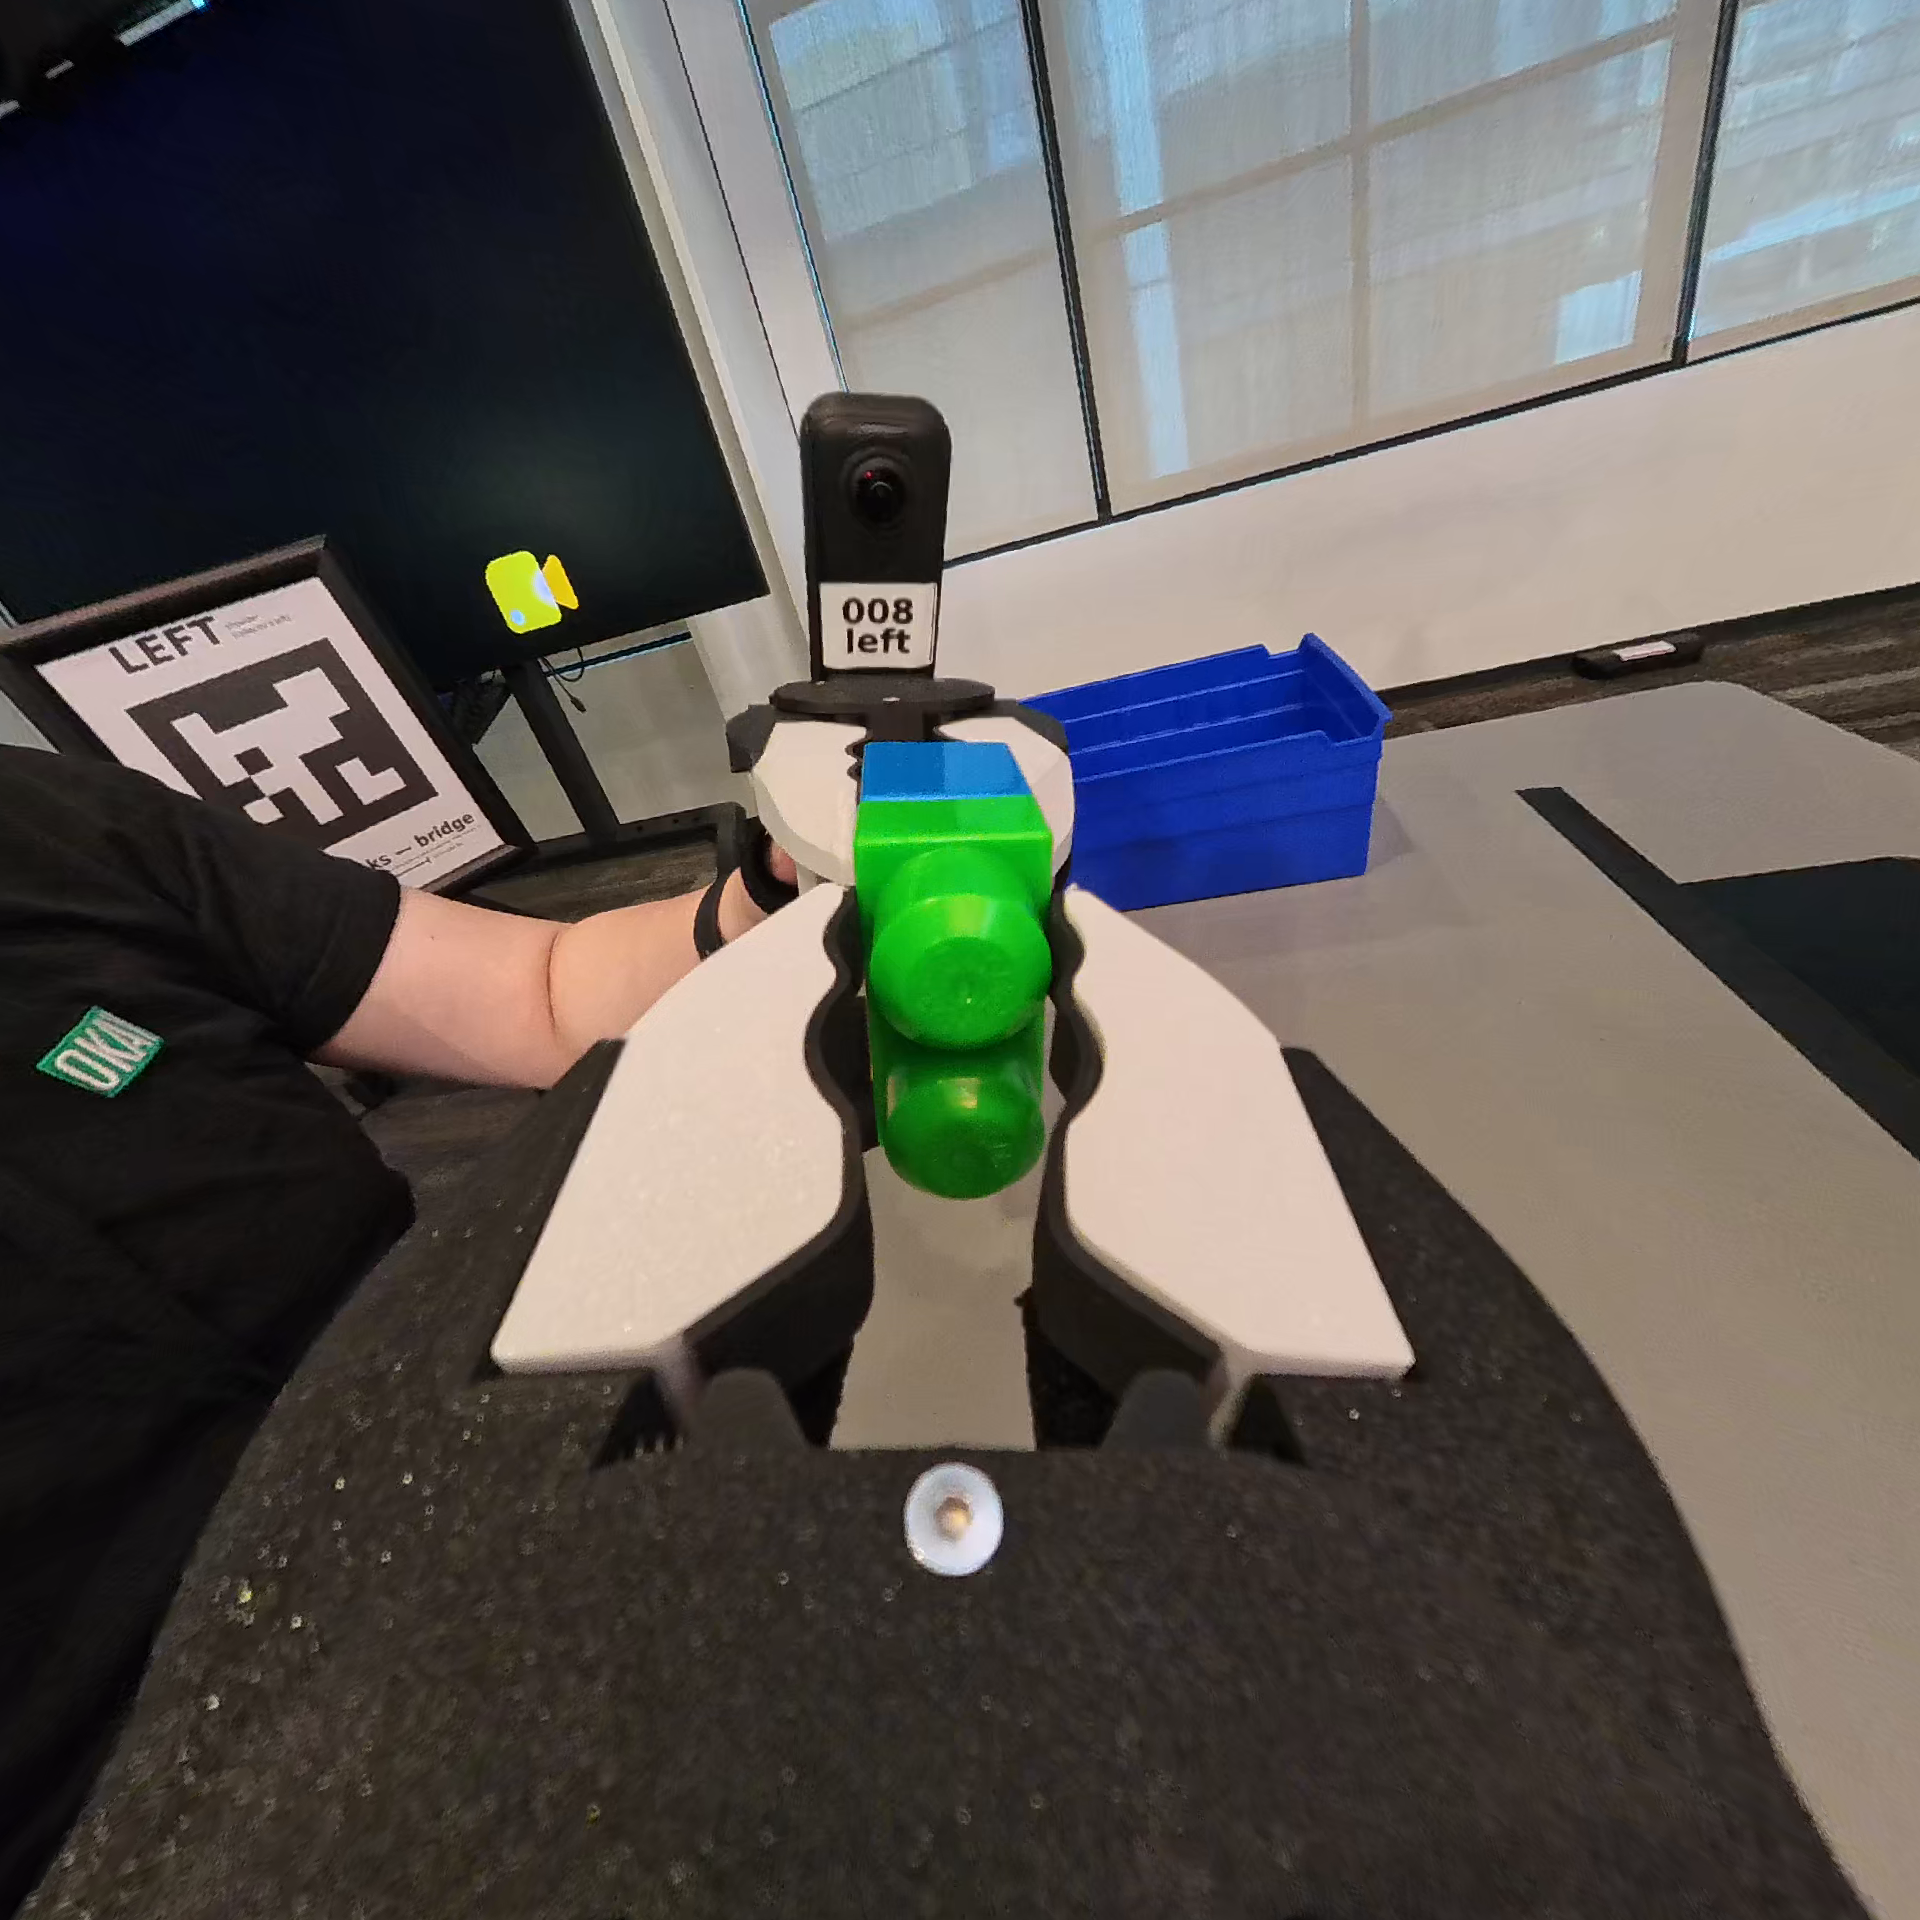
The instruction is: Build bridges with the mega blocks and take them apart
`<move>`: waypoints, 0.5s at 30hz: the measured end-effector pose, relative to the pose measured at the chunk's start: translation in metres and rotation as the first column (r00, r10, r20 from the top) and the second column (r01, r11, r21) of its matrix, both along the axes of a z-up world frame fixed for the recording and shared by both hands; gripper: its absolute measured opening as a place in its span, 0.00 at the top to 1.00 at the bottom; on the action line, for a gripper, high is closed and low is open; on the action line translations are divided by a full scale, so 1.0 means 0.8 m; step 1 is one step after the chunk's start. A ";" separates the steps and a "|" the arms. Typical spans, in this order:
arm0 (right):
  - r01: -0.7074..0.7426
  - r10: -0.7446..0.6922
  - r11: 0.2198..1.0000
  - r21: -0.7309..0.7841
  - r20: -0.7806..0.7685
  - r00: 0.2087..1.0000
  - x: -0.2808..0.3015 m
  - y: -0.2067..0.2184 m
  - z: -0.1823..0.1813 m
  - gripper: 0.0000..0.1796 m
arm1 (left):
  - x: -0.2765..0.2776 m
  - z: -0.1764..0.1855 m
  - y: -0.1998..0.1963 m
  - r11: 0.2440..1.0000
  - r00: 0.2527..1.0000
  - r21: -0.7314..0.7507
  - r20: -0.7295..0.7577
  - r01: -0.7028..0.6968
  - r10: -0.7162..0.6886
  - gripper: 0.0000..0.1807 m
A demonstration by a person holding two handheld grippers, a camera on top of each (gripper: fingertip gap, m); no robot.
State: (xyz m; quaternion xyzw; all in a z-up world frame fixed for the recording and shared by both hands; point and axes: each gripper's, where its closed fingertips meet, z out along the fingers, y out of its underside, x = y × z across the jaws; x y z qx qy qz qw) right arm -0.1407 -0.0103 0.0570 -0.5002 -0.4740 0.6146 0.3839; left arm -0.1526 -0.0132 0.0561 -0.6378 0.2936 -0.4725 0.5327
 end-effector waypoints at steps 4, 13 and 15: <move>-0.010 0.010 1.000 0.007 0.032 0.999 0.000 -0.003 -0.004 0.82 | 0.000 -0.004 -0.003 1.000 1.000 -0.004 -0.017 0.021 -0.021 0.81; -0.004 0.004 1.000 -0.007 0.043 0.999 0.002 -0.002 -0.004 0.81 | 0.005 -0.007 0.000 0.999 0.999 -0.016 -0.020 0.031 -0.032 0.81; -0.005 0.005 1.000 -0.004 0.054 0.999 0.003 -0.001 -0.006 0.81 | 0.006 -0.010 0.001 0.999 0.999 -0.019 -0.029 0.032 -0.032 0.81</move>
